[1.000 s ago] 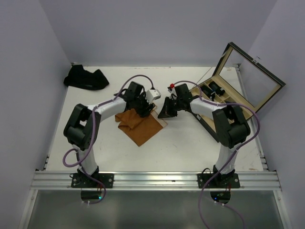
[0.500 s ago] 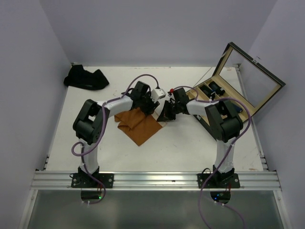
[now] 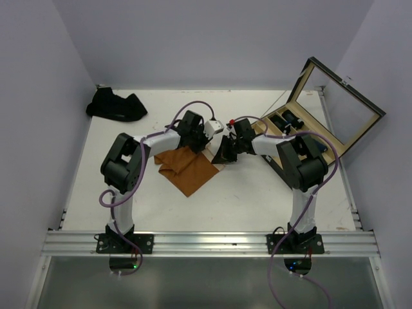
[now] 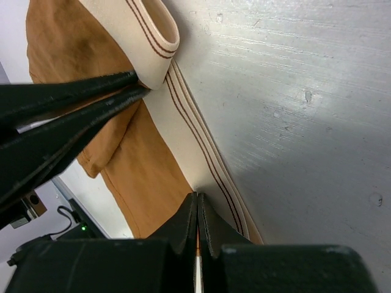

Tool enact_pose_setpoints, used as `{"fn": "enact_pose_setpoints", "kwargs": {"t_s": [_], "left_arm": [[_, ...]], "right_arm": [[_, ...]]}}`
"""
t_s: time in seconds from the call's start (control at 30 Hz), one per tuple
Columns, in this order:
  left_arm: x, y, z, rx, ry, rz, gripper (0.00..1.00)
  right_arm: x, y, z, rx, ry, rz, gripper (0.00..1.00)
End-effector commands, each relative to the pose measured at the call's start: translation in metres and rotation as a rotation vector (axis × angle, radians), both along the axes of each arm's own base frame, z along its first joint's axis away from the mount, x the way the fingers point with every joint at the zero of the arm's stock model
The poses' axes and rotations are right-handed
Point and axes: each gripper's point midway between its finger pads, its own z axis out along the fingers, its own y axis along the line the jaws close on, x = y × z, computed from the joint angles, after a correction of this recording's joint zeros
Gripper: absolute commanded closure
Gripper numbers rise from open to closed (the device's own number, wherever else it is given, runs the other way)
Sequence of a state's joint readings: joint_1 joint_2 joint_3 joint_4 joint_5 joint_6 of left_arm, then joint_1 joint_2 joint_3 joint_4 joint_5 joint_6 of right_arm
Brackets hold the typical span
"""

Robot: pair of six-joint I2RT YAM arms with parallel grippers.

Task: Roll the underwear
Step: Fold the underwear

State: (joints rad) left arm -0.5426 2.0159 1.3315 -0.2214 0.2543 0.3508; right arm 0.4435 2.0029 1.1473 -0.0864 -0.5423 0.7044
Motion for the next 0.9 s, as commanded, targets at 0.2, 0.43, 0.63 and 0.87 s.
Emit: {"fn": "enact_pose_setpoints", "kwargs": {"t_s": [0.2,0.43,0.63,0.87], "left_arm": [[-0.001,0.001,0.045,-0.084,-0.039,-0.038,1.0],[-0.036,0.003,0.074,-0.141,0.013,-0.088,1.0],[-0.059,0.001,0.075,-0.167,0.092,-0.102,1.0],[-0.091,-0.006,0.06,-0.184,0.193,-0.139,1.0]], "right_arm": [[-0.002,-0.008,-0.019,-0.046,0.015,-0.016,1.0],[-0.004,-0.009,-0.02,-0.039,0.015,-0.025,1.0],[-0.002,-0.009,-0.019,-0.038,0.014,-0.033,1.0],[-0.001,-0.011,-0.018,-0.043,0.004,-0.04,1.0]]}}
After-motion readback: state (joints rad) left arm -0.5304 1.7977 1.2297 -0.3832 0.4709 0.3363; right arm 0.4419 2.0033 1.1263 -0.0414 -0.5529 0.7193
